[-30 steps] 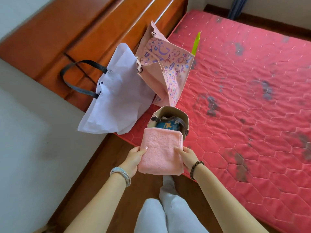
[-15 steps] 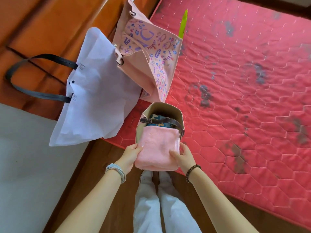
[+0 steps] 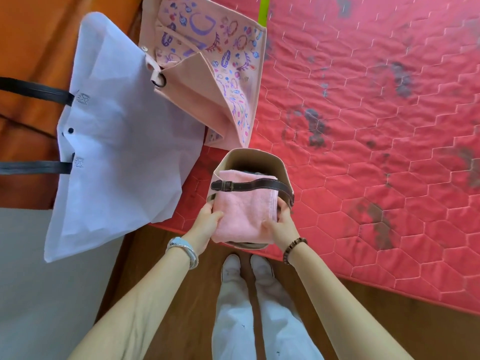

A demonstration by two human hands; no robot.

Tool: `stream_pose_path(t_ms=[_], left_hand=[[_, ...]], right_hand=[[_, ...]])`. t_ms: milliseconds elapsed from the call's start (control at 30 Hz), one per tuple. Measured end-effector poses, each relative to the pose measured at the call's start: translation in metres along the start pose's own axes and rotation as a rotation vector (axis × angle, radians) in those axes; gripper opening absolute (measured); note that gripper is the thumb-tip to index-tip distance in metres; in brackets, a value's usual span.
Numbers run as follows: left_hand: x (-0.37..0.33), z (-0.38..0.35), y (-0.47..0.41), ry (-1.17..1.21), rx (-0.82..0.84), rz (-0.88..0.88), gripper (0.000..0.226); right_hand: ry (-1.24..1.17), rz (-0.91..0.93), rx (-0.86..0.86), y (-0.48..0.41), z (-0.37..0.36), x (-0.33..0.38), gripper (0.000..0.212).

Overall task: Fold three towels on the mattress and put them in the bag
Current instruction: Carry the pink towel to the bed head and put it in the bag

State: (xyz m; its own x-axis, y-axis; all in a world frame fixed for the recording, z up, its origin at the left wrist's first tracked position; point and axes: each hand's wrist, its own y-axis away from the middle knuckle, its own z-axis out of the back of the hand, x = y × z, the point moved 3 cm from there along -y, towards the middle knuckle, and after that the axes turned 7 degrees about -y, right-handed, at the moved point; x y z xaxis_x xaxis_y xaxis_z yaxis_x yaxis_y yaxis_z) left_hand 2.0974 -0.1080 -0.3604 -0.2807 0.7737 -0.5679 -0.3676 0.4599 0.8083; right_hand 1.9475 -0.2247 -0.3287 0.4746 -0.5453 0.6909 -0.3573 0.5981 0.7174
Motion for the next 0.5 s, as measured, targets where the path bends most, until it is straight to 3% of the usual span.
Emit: stream_pose_path(t_ms=[200,500], left_hand=[[-0.007,-0.014,-0.017,-0.234,0.015,-0.133,0.062],[0.007,-0.021,-0.051,-0.382,-0.173,-0.227,0.036]], right_hand=[[0.075,0.038,-0.054,-0.027,-0.003,-0.009,0.063],[0.183,0.058,-0.210,-0.053,-0.011,-0.029,0.058]])
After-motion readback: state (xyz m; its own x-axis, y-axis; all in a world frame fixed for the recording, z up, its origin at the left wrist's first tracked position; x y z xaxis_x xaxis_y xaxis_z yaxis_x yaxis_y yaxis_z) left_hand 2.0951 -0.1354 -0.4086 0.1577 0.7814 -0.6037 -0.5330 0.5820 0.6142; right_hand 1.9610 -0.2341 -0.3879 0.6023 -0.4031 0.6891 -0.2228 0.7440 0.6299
